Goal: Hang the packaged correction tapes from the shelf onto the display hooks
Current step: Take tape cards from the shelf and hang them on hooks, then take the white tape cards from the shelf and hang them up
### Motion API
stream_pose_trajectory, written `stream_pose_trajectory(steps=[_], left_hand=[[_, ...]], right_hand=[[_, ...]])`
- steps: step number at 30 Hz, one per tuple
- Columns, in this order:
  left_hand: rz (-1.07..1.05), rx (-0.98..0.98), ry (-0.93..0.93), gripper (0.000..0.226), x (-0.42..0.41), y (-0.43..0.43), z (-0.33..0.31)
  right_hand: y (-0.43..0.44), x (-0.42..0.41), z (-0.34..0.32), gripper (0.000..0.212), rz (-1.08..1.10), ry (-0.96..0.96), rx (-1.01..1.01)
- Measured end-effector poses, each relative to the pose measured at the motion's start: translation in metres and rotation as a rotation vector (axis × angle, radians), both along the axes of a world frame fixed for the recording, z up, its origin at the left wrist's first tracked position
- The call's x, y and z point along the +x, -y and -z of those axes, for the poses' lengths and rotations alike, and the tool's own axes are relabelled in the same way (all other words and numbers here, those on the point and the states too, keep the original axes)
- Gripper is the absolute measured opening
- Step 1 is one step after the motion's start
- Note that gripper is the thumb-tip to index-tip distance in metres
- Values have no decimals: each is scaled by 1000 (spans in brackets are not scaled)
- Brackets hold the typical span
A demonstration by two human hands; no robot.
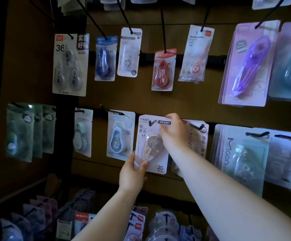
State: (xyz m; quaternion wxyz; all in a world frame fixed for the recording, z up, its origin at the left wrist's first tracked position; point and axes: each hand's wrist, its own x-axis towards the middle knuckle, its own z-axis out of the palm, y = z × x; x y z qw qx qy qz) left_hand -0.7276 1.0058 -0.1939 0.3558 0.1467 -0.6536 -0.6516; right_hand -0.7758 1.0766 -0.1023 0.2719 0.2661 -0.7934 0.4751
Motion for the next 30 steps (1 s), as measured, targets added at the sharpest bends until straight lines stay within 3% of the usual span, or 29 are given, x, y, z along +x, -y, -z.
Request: stream_pose_trajectory(steps=[5,13,17,20,23,25,30], left_hand=[[8,-8,4,58,-14,7,0],[-55,10,40,63,12,9,19],[-57,-58,97,55,52,-3,35],[22,-65,85,36,92,-21,59],[62,91,54,11,130,-38,108],[44,150,110,21,150,-48,154],[30,160,462,19,167,-63,265]], right_hand=[[4,-7,-2,35,47,-28,40],[-7,16,16,58,7,12,71],[-31,45,30,52,-25,-11,87],[-57,76,54,48,-184,123,63],[-79,110,99,37,-429,269,79],[-94,126,141,27,-508,367,137],[-116,138,253,36,-552,646,215]])
